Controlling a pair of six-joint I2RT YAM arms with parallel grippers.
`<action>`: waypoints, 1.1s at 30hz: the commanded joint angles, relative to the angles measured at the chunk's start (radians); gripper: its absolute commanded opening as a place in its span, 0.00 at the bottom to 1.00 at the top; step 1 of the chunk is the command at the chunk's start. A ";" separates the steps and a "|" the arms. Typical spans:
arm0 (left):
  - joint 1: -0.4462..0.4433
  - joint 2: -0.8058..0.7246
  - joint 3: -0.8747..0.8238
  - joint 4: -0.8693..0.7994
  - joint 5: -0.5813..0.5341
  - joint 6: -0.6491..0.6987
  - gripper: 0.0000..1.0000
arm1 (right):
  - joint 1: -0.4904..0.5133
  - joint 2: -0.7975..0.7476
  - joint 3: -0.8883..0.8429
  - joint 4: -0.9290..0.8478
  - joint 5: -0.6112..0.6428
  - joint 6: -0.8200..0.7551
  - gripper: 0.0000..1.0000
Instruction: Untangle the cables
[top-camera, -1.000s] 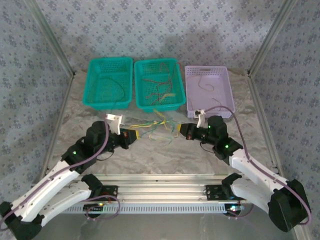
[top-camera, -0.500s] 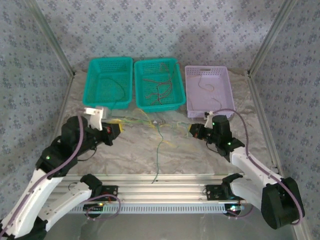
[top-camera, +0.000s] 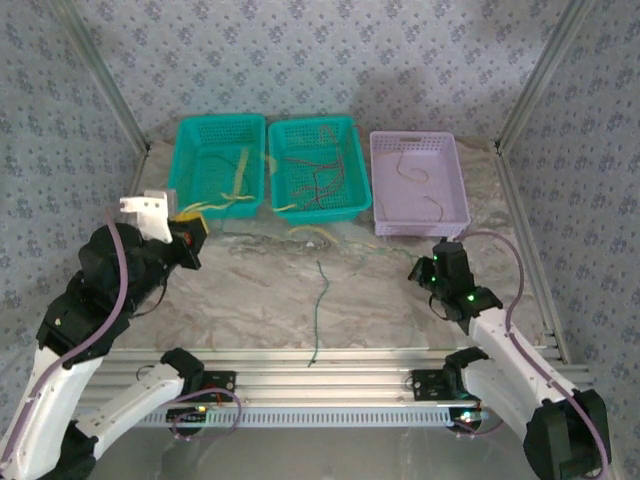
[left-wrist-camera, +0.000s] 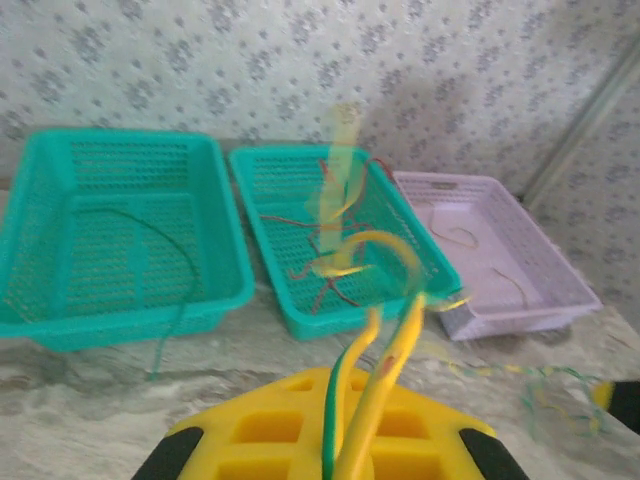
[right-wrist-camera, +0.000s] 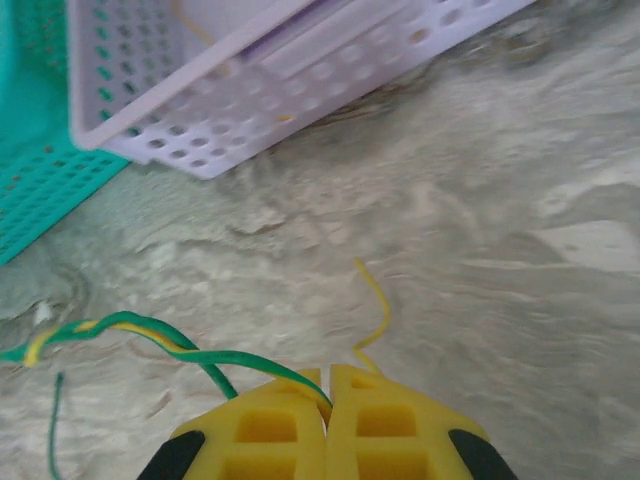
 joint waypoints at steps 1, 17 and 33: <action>0.016 0.041 0.054 0.015 -0.108 0.061 0.00 | -0.021 -0.056 0.008 -0.086 0.110 0.043 0.00; 0.039 0.127 -0.028 0.036 0.089 -0.053 0.00 | 0.058 0.174 0.086 0.041 -0.091 -0.066 0.07; 0.039 0.148 -0.022 0.025 0.263 -0.082 0.00 | 0.277 0.135 0.161 0.224 -0.108 -0.083 0.61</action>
